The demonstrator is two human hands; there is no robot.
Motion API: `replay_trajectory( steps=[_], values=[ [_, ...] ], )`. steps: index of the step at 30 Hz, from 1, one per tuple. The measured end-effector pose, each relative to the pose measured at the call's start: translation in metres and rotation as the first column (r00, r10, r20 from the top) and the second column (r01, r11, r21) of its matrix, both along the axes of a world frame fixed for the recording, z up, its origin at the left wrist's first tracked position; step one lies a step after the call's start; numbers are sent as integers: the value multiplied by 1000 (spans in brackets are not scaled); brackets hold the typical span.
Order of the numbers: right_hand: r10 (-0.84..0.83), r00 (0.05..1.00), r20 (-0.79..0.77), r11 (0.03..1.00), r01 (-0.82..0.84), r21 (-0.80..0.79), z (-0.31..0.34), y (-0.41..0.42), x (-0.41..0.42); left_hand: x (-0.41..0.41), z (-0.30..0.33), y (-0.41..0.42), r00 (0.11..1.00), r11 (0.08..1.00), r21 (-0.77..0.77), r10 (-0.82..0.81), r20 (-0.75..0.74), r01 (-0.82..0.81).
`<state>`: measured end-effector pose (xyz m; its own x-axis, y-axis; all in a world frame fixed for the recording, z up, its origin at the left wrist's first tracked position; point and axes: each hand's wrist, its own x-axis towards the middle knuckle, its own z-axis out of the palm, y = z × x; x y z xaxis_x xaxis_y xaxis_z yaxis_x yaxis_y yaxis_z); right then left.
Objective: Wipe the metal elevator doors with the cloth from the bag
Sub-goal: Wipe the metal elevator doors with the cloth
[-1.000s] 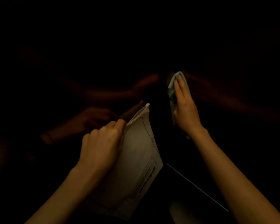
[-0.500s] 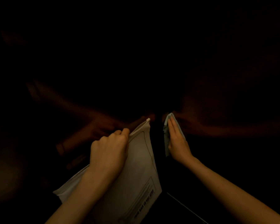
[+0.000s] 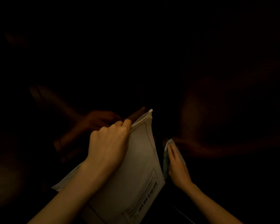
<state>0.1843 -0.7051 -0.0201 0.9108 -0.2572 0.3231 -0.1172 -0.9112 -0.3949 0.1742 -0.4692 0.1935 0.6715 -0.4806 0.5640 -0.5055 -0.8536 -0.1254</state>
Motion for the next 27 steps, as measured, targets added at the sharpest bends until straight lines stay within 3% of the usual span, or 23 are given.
replay_trajectory(
  steps=[3,6,15,21,23,27],
  values=[
    [1,998,-62,1000,1,26,-28,3,-7,1,-1,-2,1000,999,37,2,0,-2],
    [-2,1000,30,1000,1,17,-12,3,0,1,2,-5,1000,999,52,-1,6,0],
    [7,929,370,1000,-2,-13,129,0,25,-5,50,-10,998,999,25,44,40,-45],
    [17,869,495,999,-35,28,271,1,37,-3,141,-19,995,995,21,100,-23,-99],
    [7,866,500,996,-51,74,314,-16,72,31,186,-38,992,993,-3,121,-24,-121],
    [-3,906,423,963,-112,247,328,-19,88,54,251,-42,989,992,13,129,-67,-129]
  ],
)
